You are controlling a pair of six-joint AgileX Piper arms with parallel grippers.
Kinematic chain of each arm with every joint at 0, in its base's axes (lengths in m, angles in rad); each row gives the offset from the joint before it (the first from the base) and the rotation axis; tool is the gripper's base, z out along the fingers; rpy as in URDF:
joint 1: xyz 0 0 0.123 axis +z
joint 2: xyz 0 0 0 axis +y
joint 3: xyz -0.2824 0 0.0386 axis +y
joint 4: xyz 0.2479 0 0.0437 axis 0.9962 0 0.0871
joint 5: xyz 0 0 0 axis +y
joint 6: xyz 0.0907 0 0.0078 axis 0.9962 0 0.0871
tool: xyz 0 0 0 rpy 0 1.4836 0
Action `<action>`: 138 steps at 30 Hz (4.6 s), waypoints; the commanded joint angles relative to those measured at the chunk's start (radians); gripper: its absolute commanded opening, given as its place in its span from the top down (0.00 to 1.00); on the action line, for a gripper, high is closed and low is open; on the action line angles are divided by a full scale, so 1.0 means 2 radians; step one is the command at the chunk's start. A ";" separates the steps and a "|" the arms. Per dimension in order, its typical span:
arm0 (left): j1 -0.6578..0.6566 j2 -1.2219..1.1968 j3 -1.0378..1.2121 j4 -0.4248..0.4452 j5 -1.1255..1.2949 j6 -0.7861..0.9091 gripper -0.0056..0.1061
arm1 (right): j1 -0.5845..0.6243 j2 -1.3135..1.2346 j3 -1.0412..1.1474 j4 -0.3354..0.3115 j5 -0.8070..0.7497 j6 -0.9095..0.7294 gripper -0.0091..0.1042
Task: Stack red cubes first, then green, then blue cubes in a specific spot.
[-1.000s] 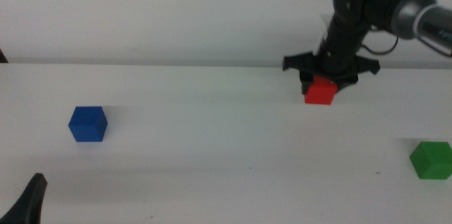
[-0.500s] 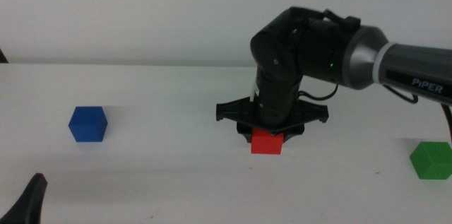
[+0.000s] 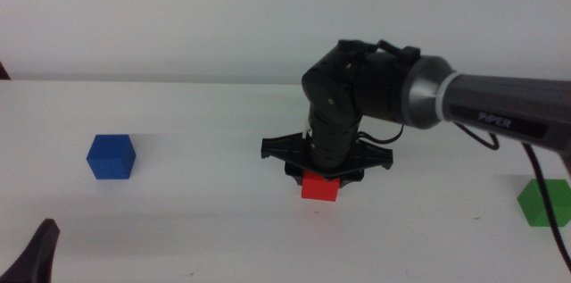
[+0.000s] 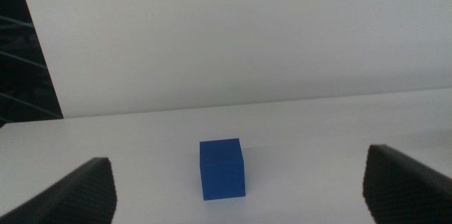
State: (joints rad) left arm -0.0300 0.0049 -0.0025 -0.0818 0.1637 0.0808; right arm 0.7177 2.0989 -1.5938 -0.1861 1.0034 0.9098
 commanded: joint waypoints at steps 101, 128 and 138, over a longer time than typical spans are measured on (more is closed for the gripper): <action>0.001 -0.020 0.020 -0.002 -0.008 -0.001 0.11 | -0.444 -0.126 0.212 0.071 -0.021 -0.485 0.10; 0.001 -0.020 0.020 -0.002 -0.008 -0.001 0.11 | -0.380 -0.128 0.167 0.051 0.007 -0.415 0.88; 0.001 -0.020 0.020 -0.002 -0.008 -0.001 0.11 | -0.142 -0.089 -0.034 0.030 0.143 -0.216 0.87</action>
State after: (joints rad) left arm -0.0300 0.0049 -0.0025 -0.0818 0.1637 0.0808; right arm 0.3635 1.8795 -1.6274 -0.1283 1.1945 0.4185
